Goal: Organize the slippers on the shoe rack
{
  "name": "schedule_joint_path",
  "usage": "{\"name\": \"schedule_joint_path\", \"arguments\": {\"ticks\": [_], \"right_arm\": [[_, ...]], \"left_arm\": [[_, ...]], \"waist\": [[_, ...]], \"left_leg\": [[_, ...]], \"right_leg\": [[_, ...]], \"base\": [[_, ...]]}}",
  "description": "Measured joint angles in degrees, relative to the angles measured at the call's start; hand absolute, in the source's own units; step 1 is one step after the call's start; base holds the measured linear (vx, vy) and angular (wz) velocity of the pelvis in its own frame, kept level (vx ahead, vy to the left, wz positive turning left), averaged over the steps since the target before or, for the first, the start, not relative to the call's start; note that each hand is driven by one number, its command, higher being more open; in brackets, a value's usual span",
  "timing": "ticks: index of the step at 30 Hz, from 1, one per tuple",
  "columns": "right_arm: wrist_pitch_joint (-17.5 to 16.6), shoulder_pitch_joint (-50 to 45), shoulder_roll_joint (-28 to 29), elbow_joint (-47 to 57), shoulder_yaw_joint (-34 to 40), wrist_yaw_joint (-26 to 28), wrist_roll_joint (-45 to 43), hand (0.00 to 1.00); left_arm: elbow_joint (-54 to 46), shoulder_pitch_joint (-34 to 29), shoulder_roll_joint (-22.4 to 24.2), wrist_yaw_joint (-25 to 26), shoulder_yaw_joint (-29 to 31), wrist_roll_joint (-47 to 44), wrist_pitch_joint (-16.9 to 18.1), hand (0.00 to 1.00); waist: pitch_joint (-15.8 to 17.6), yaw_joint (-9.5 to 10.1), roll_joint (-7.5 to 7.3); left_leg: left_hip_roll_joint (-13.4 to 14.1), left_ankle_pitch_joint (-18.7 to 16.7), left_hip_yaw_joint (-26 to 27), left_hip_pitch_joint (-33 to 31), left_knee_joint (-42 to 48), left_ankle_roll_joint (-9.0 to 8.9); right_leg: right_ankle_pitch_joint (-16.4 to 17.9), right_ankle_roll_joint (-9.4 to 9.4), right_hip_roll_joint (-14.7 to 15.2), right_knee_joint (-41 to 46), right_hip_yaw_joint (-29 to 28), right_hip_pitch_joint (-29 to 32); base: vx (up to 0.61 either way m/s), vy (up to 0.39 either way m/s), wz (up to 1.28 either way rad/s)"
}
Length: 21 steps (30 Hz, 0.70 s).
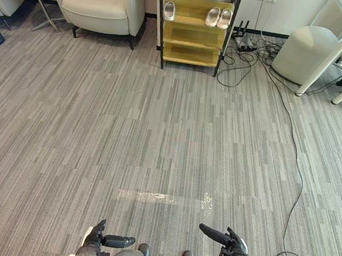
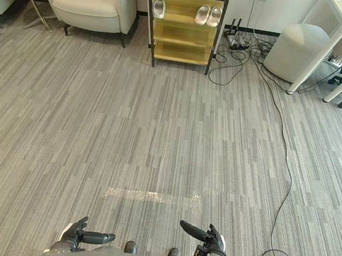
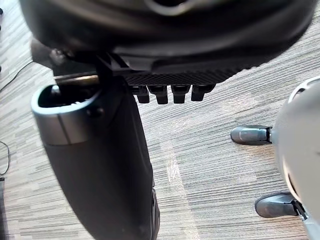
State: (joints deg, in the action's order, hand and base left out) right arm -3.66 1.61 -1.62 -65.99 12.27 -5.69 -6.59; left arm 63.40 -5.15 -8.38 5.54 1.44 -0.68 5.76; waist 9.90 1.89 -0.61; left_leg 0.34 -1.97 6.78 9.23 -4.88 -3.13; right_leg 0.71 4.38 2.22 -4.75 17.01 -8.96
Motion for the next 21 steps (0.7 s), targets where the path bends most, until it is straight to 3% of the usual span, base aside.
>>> {"name": "schedule_joint_path", "arguments": {"ticks": [21], "right_arm": [[0.3,-0.1,-0.1,0.0,-1.1,0.2,0.0,1.0]], "left_arm": [[0.0,0.0,0.0,-0.5,0.0,0.0,0.0,1.0]], "waist": [[-0.1,0.61,-0.01]], "left_leg": [[0.1,-0.5,1.5,0.6,0.6,-0.75]], "right_leg": [[-0.2,-0.21,0.0,0.0,-1.5,-0.3]], "base": [[-0.03,-0.017,-0.03]]}}
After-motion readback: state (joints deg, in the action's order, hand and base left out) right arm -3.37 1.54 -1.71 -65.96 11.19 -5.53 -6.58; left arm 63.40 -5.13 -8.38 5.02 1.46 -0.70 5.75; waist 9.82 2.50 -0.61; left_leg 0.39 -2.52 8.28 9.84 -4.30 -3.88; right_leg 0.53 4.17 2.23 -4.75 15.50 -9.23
